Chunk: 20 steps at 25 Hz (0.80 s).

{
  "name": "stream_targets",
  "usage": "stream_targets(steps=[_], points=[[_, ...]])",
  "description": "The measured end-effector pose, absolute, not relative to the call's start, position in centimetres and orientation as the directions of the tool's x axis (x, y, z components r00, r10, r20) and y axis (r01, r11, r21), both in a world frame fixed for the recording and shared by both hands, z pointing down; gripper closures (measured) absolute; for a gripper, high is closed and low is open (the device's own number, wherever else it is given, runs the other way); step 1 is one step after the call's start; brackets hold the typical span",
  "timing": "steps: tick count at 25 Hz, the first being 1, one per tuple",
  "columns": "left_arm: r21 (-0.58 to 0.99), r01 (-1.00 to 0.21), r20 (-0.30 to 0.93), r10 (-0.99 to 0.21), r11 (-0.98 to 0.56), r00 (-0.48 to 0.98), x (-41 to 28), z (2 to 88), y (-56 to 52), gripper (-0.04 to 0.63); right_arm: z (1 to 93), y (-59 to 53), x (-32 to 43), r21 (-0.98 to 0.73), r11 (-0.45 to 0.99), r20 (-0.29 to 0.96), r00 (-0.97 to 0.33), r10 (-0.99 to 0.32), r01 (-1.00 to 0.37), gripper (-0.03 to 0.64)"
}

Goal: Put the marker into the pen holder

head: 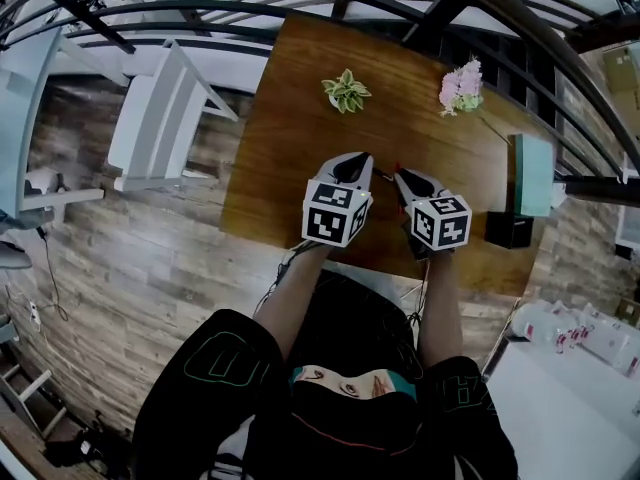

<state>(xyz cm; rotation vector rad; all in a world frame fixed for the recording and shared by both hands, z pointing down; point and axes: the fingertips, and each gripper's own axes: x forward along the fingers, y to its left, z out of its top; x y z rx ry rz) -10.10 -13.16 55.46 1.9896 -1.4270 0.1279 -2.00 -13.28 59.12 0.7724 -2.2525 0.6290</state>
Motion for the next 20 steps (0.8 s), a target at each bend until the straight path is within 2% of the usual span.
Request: stream_targets(steps=[20], points=[[0.440, -0.842, 0.400, -0.771, -0.313, 0.495, -2.1, 51.7, -16.1, 0.588, 54.0, -16.0, 7.9, -0.178, 0.556, 0.605, -0.536, -0.589, -0.812, 0.571]])
